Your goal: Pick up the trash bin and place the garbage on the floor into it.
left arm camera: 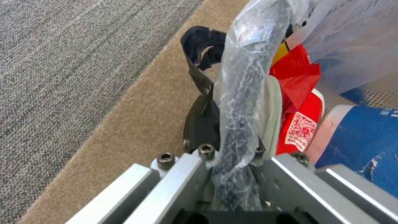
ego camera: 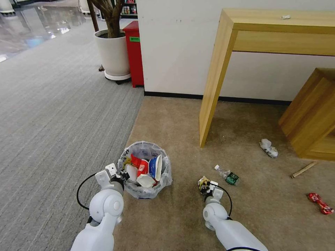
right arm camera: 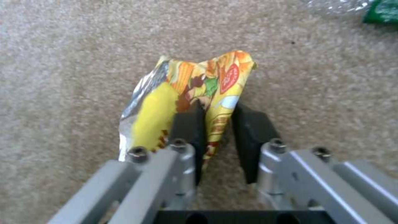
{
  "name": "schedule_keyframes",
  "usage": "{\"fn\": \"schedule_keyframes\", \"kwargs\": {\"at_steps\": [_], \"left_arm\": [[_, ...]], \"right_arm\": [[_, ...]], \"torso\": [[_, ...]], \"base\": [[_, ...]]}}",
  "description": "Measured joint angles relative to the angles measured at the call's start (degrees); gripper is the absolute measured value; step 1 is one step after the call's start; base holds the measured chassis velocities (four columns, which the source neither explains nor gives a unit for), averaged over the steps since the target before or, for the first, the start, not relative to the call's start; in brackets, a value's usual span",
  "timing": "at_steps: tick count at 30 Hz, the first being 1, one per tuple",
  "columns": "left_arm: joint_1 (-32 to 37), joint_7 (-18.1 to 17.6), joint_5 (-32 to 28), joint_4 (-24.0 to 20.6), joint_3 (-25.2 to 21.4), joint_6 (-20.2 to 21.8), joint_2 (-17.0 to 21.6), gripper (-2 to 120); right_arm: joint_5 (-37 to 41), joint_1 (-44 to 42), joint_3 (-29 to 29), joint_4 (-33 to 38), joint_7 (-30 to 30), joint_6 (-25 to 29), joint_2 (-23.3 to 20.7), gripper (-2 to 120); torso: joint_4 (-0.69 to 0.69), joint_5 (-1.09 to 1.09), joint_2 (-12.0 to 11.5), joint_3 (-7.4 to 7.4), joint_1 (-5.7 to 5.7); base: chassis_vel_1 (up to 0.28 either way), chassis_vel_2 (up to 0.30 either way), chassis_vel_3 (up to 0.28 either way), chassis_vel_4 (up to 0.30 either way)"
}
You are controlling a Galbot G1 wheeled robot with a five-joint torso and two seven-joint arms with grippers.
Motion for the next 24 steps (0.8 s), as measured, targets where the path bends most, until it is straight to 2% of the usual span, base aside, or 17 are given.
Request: {"fn": "schedule_keyframes", "kwargs": {"at_steps": [1, 3, 5, 6, 7, 8, 11, 12, 15, 20, 23, 24], "left_arm": [[-0.02, 0.01, 0.00, 0.03, -0.01, 0.00, 0.02, 0], [-0.20, 0.04, 0.00, 0.39, -0.07, -0.01, 0.17, 0], [-0.27, 0.05, 0.00, 0.52, -0.08, -0.01, 0.19, 0], [-0.39, 0.07, 0.00, 0.74, -0.08, -0.03, 0.22, 0], [-0.68, 0.19, 0.16, 1.61, -0.04, -0.20, 0.16, 0], [-0.68, 0.19, 0.16, 1.61, -0.04, -0.20, 0.16, 0], [-1.18, 0.63, 0.51, 2.59, 0.12, -0.32, 0.06, 0], [-1.18, 0.63, 0.51, 2.59, 0.12, -0.32, 0.06, 0], [-1.83, 0.71, 0.66, 3.24, 0.45, -0.35, 0.05, 0], [-2.06, 0.72, 0.68, 3.53, 1.04, -0.34, 0.23, 0], [-2.11, 0.73, 0.54, 3.66, 1.79, -0.19, 1.44, 0], [-2.11, 0.73, 0.54, 3.66, 1.79, -0.19, 1.44, 0]], "right_arm": [[-0.35, -0.12, 0.00, 0.11, -0.09, 0.10, -0.21, 15], [-2.94, -0.48, 0.01, 0.89, -0.73, 1.21, -1.54, 4], [-3.72, -0.56, 0.00, 1.15, -0.91, 1.44, -1.91, 0], [-4.98, -0.67, -0.01, 1.50, -1.20, 1.95, -2.55, 0], [-10.14, -1.11, 0.02, 3.37, -2.92, 4.10, -6.25, 0], [-10.14, -1.11, 0.02, 3.37, -2.92, 4.10, -6.25, 0], [-11.21, -1.63, 0.18, 9.74, -3.83, 4.94, -13.50, 0], [-11.21, -1.63, 0.18, 9.74, -3.83, 4.94, -13.50, 0], [-11.86, -1.71, 0.15, 15.92, -4.84, 5.80, -17.81, 0], [-11.58, -1.49, -0.33, 20.52, -5.71, 6.33, -20.36, 0], [-8.73, -0.70, -2.19, 25.99, -10.22, 8.78, -24.05, 0], [-8.73, -0.70, -2.19, 25.99, -10.22, 8.78, -24.05, 0]], "torso": [[0.00, 0.00, 0.00, 0.00, 0.00], [0.00, 0.00, 0.00, 0.00, 0.00], [0.00, 0.00, 0.00, 0.00, 0.00], [0.00, 0.00, 0.00, 0.00, 0.00], [0.00, 0.03, 0.00, 0.00, 0.00], [0.00, 0.03, 0.00, 0.00, 0.00], [-0.02, -0.01, 0.00, 0.00, 0.00], [-0.02, -0.01, 0.00, 0.00, 0.00], [0.00, 0.01, 0.00, 0.00, 0.00], [0.01, -0.01, 0.00, 0.00, 0.00], [-0.01, 0.00, 0.00, -0.01, 0.00], [-0.01, 0.00, 0.00, -0.01, 0.00]], "base": [[0.000, 0.000, 0.000, 0.000], [0.000, 0.000, 0.000, 0.000], [0.000, 0.000, 0.000, 0.000], [0.000, 0.000, 0.000, 0.000], [0.000, 0.000, 0.000, 0.000], [0.000, 0.000, 0.000, 0.000], [0.000, 0.000, 0.000, 0.000], [0.000, 0.000, 0.000, 0.000], [0.000, 0.000, 0.000, 0.000], [0.000, 0.000, 0.000, 0.000], [0.000, 0.000, 0.000, 0.000], [0.000, 0.000, 0.000, 0.000]]}}
